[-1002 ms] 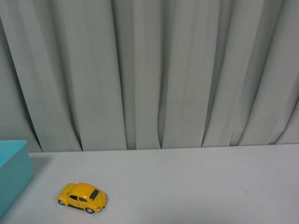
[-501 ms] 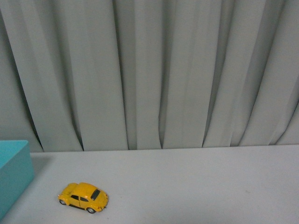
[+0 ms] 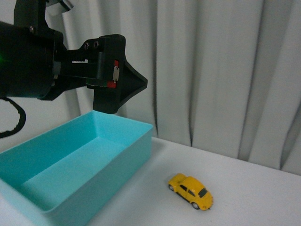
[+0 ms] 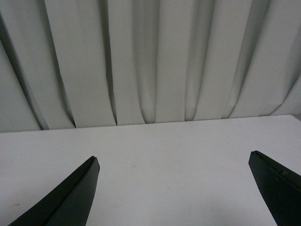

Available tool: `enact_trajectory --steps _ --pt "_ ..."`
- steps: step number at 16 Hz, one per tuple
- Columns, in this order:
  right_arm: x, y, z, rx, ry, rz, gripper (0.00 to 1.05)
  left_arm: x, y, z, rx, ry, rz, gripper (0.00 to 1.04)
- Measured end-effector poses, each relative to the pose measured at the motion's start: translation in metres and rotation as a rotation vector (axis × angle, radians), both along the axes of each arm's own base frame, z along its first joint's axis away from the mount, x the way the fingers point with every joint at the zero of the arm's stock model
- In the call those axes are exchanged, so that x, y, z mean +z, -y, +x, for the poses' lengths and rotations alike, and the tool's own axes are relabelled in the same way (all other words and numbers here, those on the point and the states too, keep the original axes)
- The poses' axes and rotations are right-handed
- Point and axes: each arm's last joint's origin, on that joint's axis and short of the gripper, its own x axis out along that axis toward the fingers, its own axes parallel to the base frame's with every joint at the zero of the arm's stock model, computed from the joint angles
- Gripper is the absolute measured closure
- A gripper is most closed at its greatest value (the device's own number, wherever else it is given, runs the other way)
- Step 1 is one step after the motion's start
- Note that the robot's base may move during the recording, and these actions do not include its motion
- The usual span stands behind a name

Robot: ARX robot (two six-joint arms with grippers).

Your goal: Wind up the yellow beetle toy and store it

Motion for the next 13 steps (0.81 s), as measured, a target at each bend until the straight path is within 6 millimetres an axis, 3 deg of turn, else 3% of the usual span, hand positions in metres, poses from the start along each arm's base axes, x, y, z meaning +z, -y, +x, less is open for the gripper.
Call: enact_trajectory --steps 2,3,5,6,13 --pt "0.0 0.0 0.0 0.0 0.0 0.0 0.07 0.008 0.004 0.025 -0.175 0.005 0.136 0.07" --pt "0.0 0.0 0.0 0.0 0.0 0.0 0.07 0.016 0.01 0.056 -0.327 -0.02 0.277 0.07" --pt "0.0 0.0 0.0 0.0 0.0 0.0 0.07 0.017 0.036 0.139 -0.834 -0.203 0.782 0.07" --pt "0.0 0.0 0.0 0.0 0.0 0.0 0.07 0.021 0.043 0.156 -0.934 -0.255 0.89 0.07" --pt "0.0 0.0 0.0 0.0 0.0 0.0 0.07 0.01 0.059 0.178 -1.127 -0.396 1.114 0.07"
